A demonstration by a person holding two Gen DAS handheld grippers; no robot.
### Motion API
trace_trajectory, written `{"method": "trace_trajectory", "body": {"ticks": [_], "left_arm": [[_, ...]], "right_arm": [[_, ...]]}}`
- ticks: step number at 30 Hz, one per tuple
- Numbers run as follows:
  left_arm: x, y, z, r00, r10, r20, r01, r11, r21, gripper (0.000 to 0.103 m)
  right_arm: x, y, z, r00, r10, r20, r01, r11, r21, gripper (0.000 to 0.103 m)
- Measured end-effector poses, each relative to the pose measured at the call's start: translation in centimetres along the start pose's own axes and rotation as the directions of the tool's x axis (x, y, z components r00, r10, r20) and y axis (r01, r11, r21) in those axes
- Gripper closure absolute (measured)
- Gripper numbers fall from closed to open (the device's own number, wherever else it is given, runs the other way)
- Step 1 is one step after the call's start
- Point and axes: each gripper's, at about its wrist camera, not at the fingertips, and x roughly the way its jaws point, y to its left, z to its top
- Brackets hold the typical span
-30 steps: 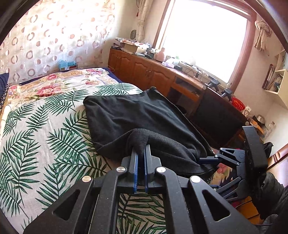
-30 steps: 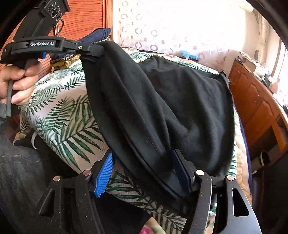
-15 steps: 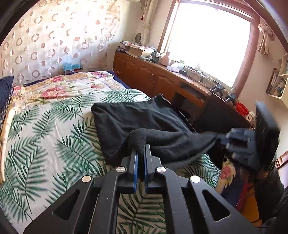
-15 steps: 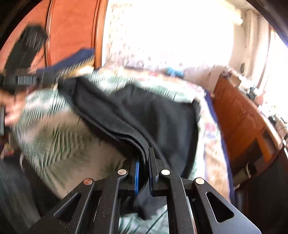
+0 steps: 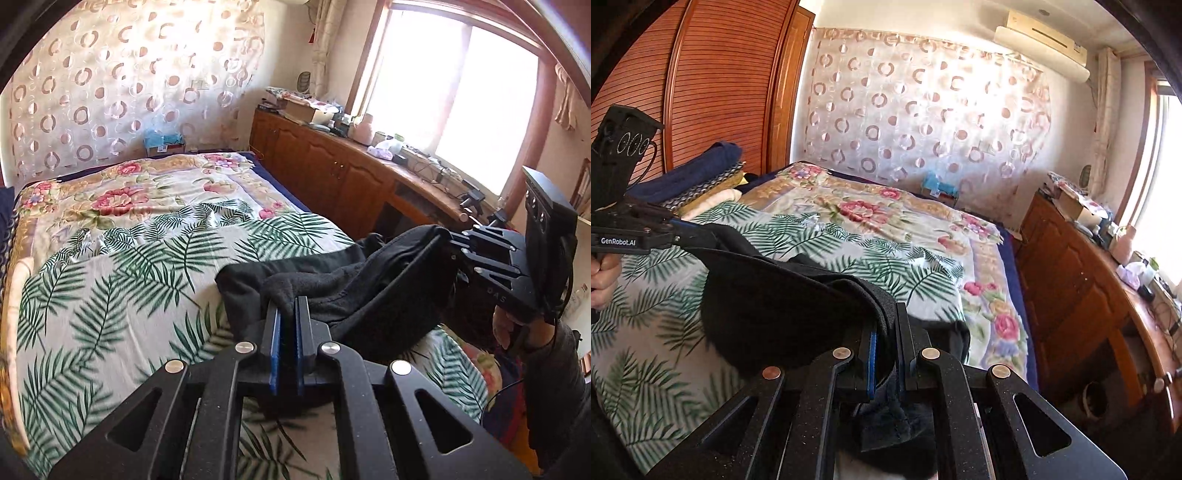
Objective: Fold small clothes
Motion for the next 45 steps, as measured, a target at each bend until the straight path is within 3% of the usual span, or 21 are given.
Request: {"method": "trace_trajectory", "body": {"ticks": [10, 18, 20, 22, 24, 26, 29, 31, 34, 37, 39, 45], "left_arm": [[4.0, 2.0, 1.7, 0.998, 0.02, -0.052, -0.021, 1.0, -0.01, 0.093], [4.3, 3.4, 2.1, 0.998, 0.04, -0.044, -0.039, 0.999, 0.014, 0.052], [4.6, 3.9, 2.2, 0.998, 0.024, -0.053, -0.024, 1.0, 0.009, 0.037], [5.0, 4.1, 2.0, 0.998, 0.014, -0.065, -0.013, 1.0, 0.008, 0.032], [5.8, 4.1, 1.9, 0.996, 0.005, -0.084, -0.004, 1.0, 0.012, 0.028], [6.6, 4.0, 1.8, 0.995, 0.011, -0.096, -0.01, 1.0, 0.018, 0.028], [8.5, 3.6, 1.8, 0.989, 0.033, -0.144, -0.028, 0.999, 0.043, 0.028], [9.5, 3.4, 2.0, 0.987, 0.039, -0.155, -0.029, 0.997, 0.066, 0.028], [10.8, 3.4, 2.3, 0.982, 0.063, -0.178, -0.05, 0.996, 0.075, 0.028], [11.3, 3.9, 2.5, 0.981, 0.055, -0.187, -0.046, 0.997, 0.056, 0.028], [11.6, 4.1, 2.5, 0.98, 0.06, -0.191, -0.051, 0.997, 0.049, 0.028], [12.7, 4.8, 2.5, 0.976, 0.066, -0.207, -0.061, 0.998, 0.031, 0.028]], "right_arm": [[4.3, -3.2, 0.0, 0.995, 0.061, -0.083, -0.057, 0.997, 0.053, 0.095], [6.6, -4.8, 2.0, 0.982, 0.094, -0.165, -0.082, 0.993, 0.082, 0.095], [6.9, -5.1, 2.7, 0.979, 0.09, -0.183, -0.075, 0.993, 0.088, 0.089], [6.6, -5.5, 3.3, 0.98, 0.064, -0.191, -0.046, 0.994, 0.097, 0.061], [6.2, -6.1, 4.1, 0.983, 0.066, -0.174, -0.044, 0.991, 0.127, 0.052], [5.3, -6.5, 4.7, 0.986, 0.042, -0.159, -0.021, 0.991, 0.13, 0.051], [3.6, -7.1, 5.7, 0.987, -0.094, -0.131, 0.108, 0.989, 0.103, 0.051], [2.7, -7.7, 6.5, 0.984, -0.122, -0.129, 0.135, 0.986, 0.1, 0.051], [1.3, -8.0, 6.9, 0.984, -0.112, -0.14, 0.127, 0.987, 0.101, 0.051], [0.4, -8.1, 6.1, 0.985, -0.05, -0.166, 0.074, 0.987, 0.142, 0.051], [0.5, -8.3, 4.7, 0.982, -0.011, -0.189, 0.046, 0.982, 0.184, 0.046], [1.9, -10.0, 2.7, 0.973, 0.042, -0.226, 0.023, 0.96, 0.278, 0.045]]}}
